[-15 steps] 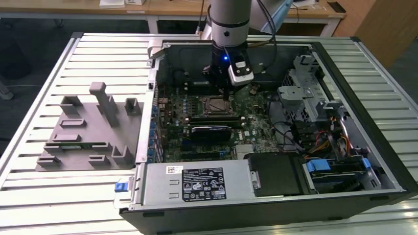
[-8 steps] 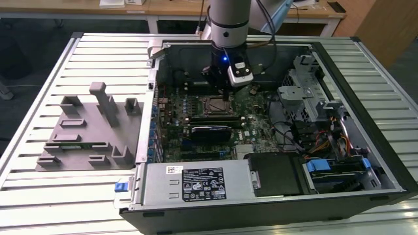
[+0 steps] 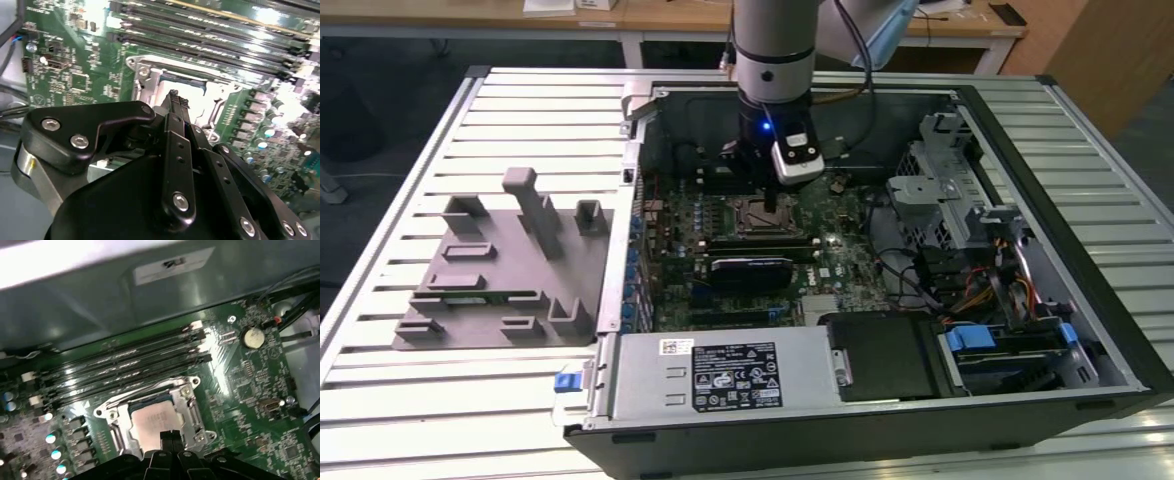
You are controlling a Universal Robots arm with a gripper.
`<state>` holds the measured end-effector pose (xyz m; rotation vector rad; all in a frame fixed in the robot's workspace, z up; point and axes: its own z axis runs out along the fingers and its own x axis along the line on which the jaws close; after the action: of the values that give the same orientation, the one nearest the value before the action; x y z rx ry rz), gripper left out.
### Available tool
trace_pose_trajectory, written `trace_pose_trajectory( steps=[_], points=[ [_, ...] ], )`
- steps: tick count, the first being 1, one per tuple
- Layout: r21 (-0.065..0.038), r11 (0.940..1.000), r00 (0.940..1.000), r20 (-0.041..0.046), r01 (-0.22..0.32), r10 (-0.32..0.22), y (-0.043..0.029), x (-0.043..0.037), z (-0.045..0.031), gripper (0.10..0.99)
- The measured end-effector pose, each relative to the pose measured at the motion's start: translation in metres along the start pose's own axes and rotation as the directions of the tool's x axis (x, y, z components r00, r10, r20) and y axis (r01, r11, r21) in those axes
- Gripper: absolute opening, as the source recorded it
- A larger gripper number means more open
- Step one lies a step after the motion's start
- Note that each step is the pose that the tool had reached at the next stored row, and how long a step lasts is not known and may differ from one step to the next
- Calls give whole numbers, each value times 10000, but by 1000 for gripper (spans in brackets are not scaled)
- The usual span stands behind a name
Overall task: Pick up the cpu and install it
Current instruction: 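Install the first cpu locking lever, then install the second cpu locking lever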
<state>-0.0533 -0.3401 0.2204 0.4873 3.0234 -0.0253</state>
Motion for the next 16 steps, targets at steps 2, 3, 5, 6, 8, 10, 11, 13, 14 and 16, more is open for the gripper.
trace_pose_trajectory(
  steps=[2,3,5,6,8,10,11,13,14,16],
  points=[
    [-13,10000,10000,-6,-2,2,-2,-1,-17,106],
    [-24,10000,10000,-7,-3,3,-2,-3,-33,106],
    [-39,10000,10000,0,-4,4,-2,-6,-70,106],
    [-46,10000,10000,2,-3,3,-3,-6,-78,106],
    [-52,10000,10000,3,-3,3,-3,-6,-78,106],
    [-53,10000,10000,2,-5,5,-3,-6,-79,106],
    [-54,10000,10000,1,-5,5,-3,-6,-79,106],
    [-55,10000,10000,1,-5,5,-3,-6,-79,106],
    [-55,10000,10000,1,-5,5,-3,-6,-79,106],
    [-56,10000,10000,1,-5,5,-3,-6,-79,106]
  ],
)
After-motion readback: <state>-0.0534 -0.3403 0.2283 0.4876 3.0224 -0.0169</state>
